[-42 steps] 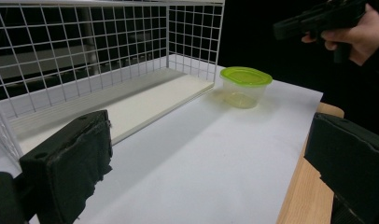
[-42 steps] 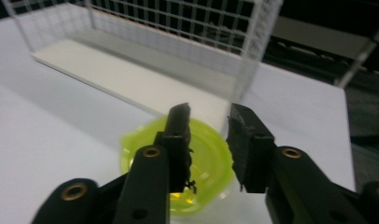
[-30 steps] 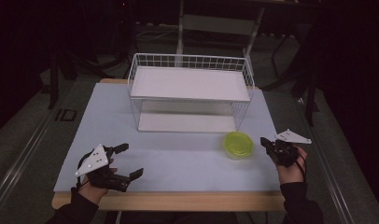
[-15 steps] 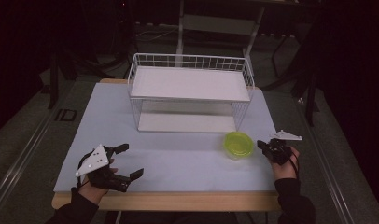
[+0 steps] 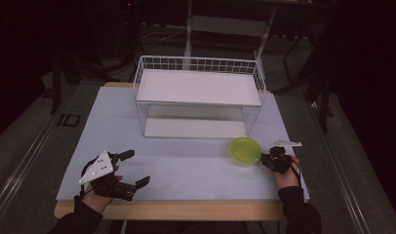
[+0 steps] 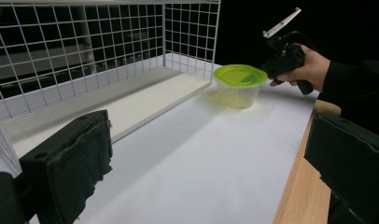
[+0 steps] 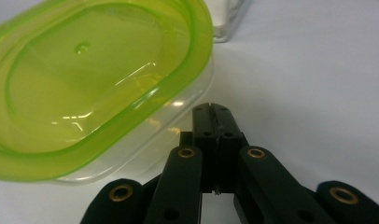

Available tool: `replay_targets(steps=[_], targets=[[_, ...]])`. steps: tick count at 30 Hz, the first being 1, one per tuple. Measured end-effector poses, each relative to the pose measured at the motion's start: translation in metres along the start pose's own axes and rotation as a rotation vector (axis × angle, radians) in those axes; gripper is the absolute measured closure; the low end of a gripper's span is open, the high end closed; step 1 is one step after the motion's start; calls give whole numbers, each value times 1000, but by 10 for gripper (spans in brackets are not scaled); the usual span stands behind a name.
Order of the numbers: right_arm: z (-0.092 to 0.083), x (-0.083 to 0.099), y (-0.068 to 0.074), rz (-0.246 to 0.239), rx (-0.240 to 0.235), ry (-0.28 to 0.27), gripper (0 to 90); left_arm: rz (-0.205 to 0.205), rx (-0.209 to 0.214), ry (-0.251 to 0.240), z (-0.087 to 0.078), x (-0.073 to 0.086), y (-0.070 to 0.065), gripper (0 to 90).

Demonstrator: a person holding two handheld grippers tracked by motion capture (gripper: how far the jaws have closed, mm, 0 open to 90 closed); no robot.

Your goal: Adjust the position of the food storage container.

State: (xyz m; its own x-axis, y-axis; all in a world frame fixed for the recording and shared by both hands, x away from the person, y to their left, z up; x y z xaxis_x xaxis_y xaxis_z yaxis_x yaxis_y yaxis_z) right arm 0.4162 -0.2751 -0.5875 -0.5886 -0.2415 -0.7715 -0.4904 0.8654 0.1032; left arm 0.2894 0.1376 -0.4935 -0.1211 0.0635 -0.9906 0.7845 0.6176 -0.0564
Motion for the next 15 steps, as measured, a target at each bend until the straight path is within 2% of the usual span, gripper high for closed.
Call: replay_targets(steps=[5, 7, 8, 12, 15], targets=[[6, -2, 12, -34, -16, 11, 900, 4, 0, 1, 0, 0, 0, 14], [10, -5, 22, -47, -42, 12, 900, 3, 0, 2, 0, 0, 0, 14], [10, -5, 22, -47, -42, 12, 900, 3, 0, 2, 1, 0, 0, 14], [17, -8, 37, -71, -68, 20, 900, 3, 0, 2, 1, 0, -1, 14], [23, -11, 50, -53, -108, 16, 900, 5, 0, 2, 1, 0, -1, 14]])
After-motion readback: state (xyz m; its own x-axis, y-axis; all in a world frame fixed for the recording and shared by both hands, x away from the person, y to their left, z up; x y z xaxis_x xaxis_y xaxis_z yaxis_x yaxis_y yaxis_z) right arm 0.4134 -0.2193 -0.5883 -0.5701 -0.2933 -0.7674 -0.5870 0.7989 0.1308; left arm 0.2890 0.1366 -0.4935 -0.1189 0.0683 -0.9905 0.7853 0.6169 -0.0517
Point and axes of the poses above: each handheld gripper's, and its own axes: z roughly forward along the jaws, x roughly out of its underside, y roughly to its left, the point moved 9 cm from there along z, roughly forward along the jaws, and after that the axes turned 5 degrees about -y, right-handed, at the moved point
